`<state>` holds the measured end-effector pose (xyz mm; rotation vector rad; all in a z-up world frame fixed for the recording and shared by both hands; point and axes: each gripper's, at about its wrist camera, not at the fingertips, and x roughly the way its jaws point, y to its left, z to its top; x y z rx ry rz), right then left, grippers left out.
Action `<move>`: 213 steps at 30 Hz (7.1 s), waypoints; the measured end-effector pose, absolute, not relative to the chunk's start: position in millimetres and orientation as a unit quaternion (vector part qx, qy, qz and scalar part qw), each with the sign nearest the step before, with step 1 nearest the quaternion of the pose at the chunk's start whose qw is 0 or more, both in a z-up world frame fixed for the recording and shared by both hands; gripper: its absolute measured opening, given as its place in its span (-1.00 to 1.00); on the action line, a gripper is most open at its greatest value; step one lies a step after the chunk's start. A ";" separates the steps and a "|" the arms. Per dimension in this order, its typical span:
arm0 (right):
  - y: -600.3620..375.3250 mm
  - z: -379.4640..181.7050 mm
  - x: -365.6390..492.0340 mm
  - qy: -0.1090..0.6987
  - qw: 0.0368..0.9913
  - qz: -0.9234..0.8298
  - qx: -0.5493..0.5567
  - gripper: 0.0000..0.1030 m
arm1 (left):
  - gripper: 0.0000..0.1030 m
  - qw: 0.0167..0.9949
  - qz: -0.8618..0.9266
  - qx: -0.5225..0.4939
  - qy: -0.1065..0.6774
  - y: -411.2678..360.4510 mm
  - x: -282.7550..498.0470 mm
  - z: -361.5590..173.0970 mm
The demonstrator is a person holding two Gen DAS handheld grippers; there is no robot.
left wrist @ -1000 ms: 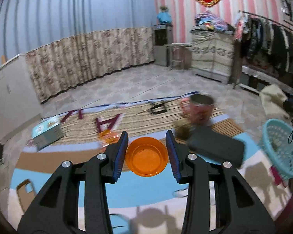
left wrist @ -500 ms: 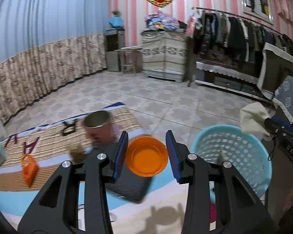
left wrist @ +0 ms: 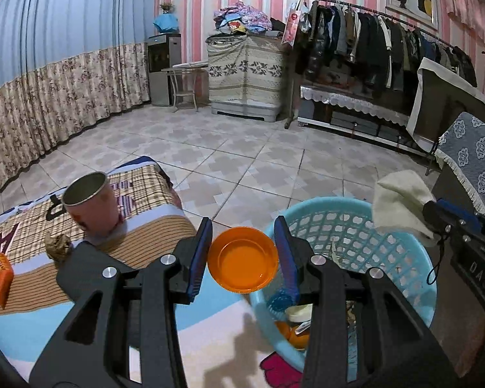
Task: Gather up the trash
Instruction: 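Carry the orange dish and beige cloth over the blue basket, then open the left tool to drop the orange dish into the basket, then open the right tool to drop the beige cloth into the basket, then turn both tools back from the basket toward the mat, then lower the left tool onto the orange chip bag and grasp it, then hold the chip bag with the left tool while the right tool grasps the crumpled brown paper, then carry the chip bag and brown paper over the blue basket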
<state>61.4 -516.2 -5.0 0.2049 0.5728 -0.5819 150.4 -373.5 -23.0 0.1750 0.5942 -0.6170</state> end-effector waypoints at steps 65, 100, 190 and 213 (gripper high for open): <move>-511.0 -50.5 91.5 0.320 0.891 -0.293 0.133 0.73 | 0.89 0.920 -0.249 0.103 0.283 -343.6 160.2 -11.1; -324.4 -22.6 159.2 0.309 0.941 -0.124 0.057 0.73 | 0.89 0.939 -0.024 0.043 0.341 -53.5 240.7 -40.9; -258.8 -27.5 252.3 0.323 0.943 -0.019 0.075 -0.20 | -0.76 0.932 -0.053 0.038 0.356 -22.4 266.1 -26.8; -382.6 10.9 140.3 0.294 0.946 -0.105 0.094 -0.21 | -0.77 0.925 -0.217 0.112 0.290 -194.7 176.6 16.8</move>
